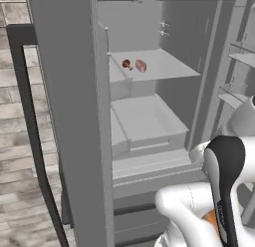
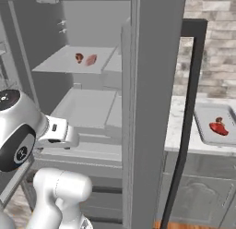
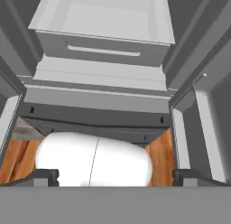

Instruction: Place one mushroom and one steak in each tupperware on the nearby counter, to pack two identical lunches.

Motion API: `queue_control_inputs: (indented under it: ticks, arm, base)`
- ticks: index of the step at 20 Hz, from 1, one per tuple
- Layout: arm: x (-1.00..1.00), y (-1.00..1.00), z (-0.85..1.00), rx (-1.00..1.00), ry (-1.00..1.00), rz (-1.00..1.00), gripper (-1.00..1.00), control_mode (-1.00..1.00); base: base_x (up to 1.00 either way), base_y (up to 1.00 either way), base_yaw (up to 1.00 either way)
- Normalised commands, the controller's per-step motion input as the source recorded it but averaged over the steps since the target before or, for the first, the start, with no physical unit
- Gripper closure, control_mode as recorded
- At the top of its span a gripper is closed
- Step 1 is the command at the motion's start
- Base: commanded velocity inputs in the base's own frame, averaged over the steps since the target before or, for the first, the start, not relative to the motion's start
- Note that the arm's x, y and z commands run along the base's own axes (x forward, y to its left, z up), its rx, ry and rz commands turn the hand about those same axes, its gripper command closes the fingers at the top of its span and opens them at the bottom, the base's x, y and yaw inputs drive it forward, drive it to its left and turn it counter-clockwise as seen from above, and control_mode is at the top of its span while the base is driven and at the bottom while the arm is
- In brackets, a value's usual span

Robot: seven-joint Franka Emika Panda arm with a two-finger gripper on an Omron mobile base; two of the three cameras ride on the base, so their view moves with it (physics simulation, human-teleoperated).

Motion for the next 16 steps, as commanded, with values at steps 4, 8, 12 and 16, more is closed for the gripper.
queue_control_inputs:
  ticks: [4,8,12,16]
  arm:
    - [0.00,0.00,0.00,0.00,0.00,0.00,-1.00,1.00]
    - [0.24,0.06,0.00,0.00,0.00,0.00,-1.00,-1.00]
    - [0.29,0.27,0.12,0.00,-0.19,0.00,-1.00,-1.00]
    - [0.11,0.35,0.24,0.00,-0.27,0.00,-1.00,-1.00]
  base:
    - [0.89,0.26,0.00]
    - [0.34,0.09,0.00]
    - [0.00,0.00,0.00]
    - [0.00,0.00,0.00]
